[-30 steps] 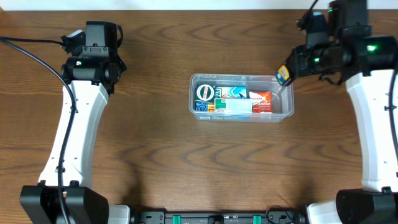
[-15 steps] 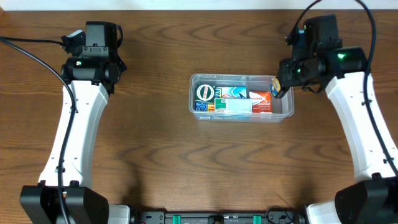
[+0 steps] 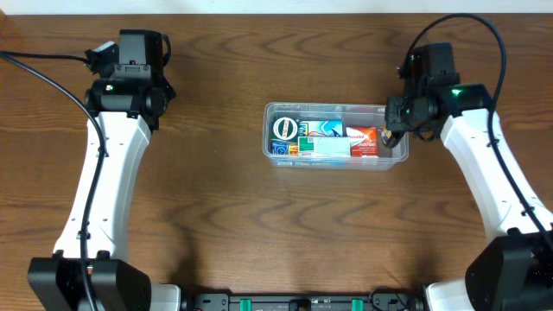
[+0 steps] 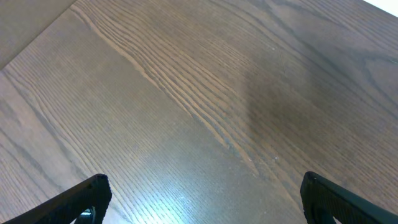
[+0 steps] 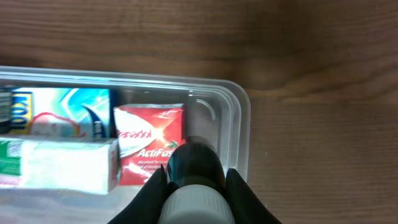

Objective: Pack container
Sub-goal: 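Carry the bottle with right gripper to the container's right end, then lower the bottle upright into the container's right corner and release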

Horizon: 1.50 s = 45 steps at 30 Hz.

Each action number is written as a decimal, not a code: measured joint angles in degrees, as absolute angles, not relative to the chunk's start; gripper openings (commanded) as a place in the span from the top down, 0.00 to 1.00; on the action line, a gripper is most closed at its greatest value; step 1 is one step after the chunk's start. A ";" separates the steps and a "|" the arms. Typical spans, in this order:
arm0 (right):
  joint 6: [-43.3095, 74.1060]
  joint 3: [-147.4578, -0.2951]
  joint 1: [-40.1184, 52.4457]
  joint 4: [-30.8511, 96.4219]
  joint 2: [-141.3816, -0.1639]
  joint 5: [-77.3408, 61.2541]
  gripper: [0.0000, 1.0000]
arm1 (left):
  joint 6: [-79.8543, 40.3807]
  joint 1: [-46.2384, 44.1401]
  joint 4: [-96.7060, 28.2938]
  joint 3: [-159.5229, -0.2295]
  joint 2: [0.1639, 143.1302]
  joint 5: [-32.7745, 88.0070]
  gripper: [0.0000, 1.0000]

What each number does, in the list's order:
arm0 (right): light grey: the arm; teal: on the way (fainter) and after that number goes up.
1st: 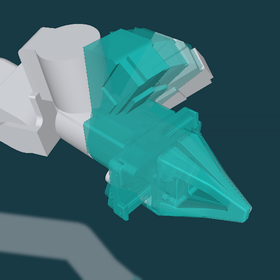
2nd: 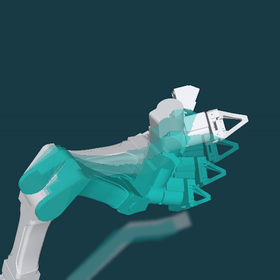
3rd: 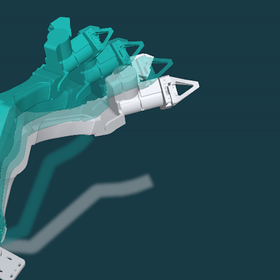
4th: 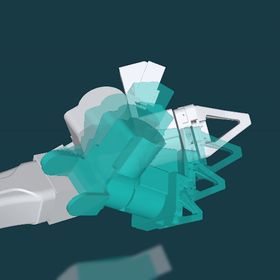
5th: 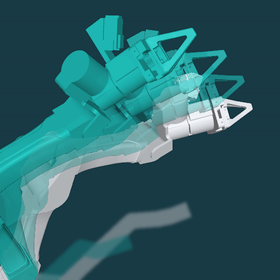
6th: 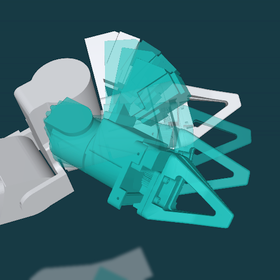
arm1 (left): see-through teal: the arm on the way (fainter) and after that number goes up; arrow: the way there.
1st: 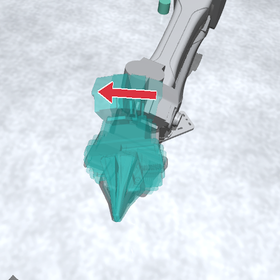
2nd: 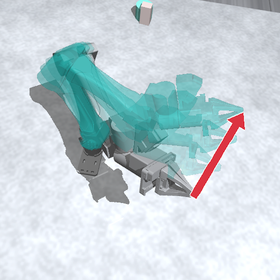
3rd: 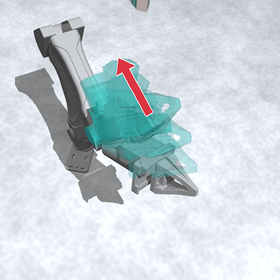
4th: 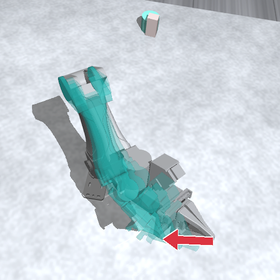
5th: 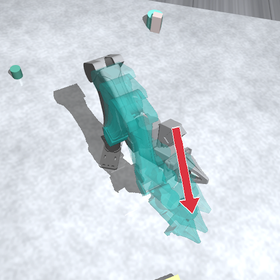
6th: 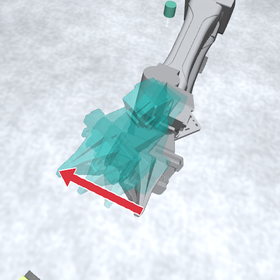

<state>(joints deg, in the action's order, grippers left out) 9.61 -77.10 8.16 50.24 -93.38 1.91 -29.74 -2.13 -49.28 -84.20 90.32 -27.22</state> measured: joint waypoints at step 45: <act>16.40 -75.24 11.99 44.14 -101.51 10.55 0.79 | -29.74 -2.13 -49.28 -84.20 90.32 -27.22 0.02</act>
<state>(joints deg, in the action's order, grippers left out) 16.40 -75.24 11.99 44.14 -101.51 10.55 -29.74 -2.13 -49.28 -84.20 90.32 -27.22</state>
